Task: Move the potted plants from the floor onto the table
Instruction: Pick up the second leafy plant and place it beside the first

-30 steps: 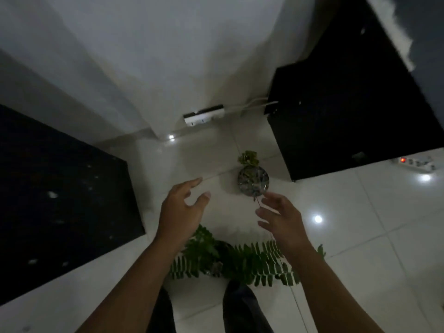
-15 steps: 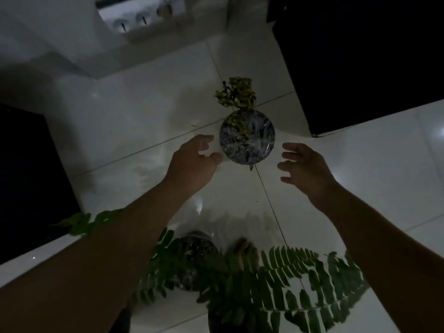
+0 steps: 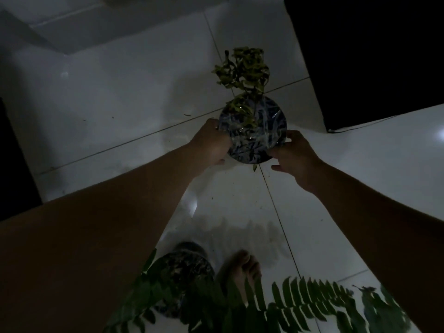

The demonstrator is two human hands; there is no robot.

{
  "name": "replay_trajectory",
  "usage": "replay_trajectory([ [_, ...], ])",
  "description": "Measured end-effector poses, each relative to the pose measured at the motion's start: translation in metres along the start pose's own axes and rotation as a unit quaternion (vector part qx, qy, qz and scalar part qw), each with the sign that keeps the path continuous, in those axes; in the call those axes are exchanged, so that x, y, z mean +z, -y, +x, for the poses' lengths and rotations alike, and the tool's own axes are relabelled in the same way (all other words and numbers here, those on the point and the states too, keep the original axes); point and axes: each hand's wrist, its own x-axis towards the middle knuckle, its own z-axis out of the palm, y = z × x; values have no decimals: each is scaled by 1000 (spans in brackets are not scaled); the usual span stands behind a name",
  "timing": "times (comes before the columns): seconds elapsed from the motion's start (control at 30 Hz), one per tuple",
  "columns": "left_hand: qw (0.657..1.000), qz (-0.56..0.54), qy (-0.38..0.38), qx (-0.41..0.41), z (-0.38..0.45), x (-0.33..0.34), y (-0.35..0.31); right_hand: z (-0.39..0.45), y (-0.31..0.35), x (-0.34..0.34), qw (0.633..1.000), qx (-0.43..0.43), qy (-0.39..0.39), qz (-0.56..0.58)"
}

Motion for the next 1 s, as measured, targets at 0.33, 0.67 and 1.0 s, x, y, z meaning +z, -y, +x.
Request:
replay_trajectory([
  [0.33, 997, -78, -9, 27, -66, -51, -6, -67, 31, 11, 997, -9, 13, 77],
  [0.67, 983, -129, -33, 126, -206, -147, -19, -201, 87, 44, 984, -121, 6, 129],
  [1.0, 958, -152, -94, 224, -396, -247, -49, -397, 168, 80, 963, -185, 29, 192],
])
